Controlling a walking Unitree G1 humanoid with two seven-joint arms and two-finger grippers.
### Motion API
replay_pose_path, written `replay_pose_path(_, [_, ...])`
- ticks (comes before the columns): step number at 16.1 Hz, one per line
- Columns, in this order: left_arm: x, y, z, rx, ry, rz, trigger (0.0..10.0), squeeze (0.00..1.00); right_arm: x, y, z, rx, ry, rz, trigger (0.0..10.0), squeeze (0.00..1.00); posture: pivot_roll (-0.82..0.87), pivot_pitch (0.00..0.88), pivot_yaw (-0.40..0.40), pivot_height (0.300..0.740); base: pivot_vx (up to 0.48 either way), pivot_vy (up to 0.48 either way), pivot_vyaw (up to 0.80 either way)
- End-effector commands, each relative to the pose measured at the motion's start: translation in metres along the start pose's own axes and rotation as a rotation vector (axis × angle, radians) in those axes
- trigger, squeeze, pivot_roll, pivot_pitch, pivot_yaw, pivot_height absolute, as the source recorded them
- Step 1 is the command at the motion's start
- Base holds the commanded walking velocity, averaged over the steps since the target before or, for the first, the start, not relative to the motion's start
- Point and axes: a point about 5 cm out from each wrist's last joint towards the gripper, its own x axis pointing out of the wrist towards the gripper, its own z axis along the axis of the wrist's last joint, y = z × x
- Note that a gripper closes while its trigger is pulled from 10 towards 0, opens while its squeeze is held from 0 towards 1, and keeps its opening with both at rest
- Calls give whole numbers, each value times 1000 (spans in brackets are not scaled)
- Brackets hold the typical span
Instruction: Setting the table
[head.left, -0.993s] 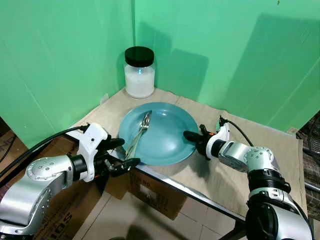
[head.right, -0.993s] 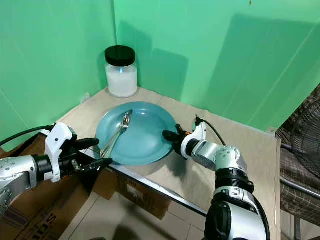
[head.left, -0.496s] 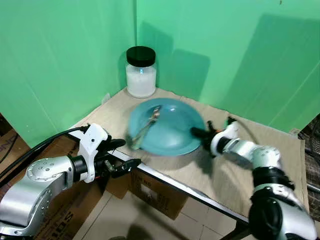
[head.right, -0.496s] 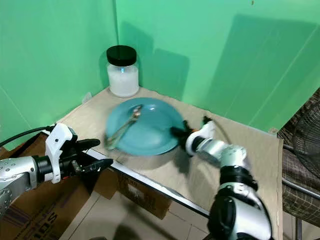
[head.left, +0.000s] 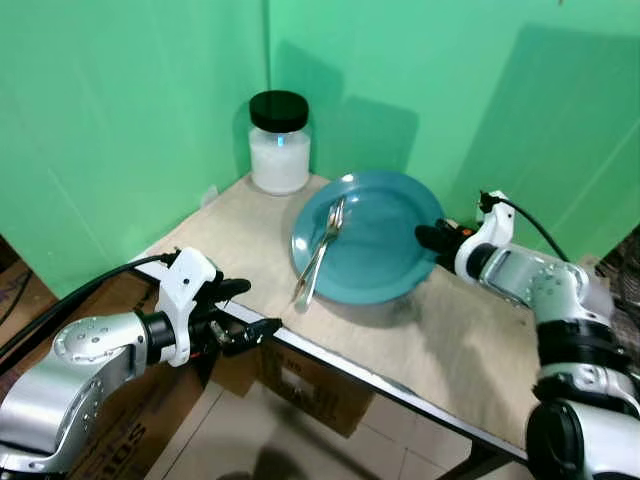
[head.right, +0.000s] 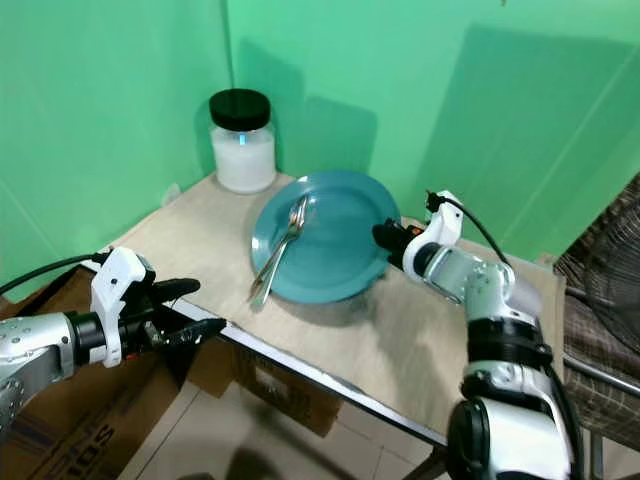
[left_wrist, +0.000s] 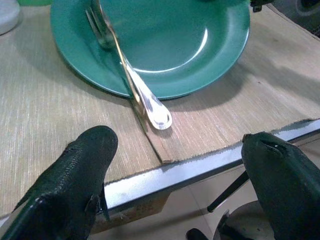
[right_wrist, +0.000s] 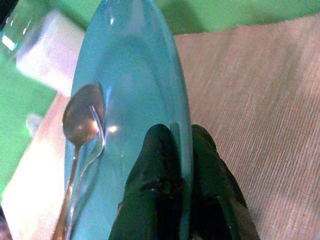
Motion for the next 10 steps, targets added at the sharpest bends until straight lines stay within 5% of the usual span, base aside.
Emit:
replay_pose_path(1, [0,-4,1,11,15,-14,10000,0,-7,2,4,-85,17,-14,0,0,59,0,-55,740,0,0,0])
replay_pose_path(6, [1,-4,1,14,20,-15,10000,0,-27,-3,20,-252,-18,-94,0,0,54,0,-51,740,0,0,0])
replay_pose_path(10, [2,-1,1,22,26,2,10000,0,-40,3,40,-418,-152,-129,0,0,52,0,-46,740,0,0,0])
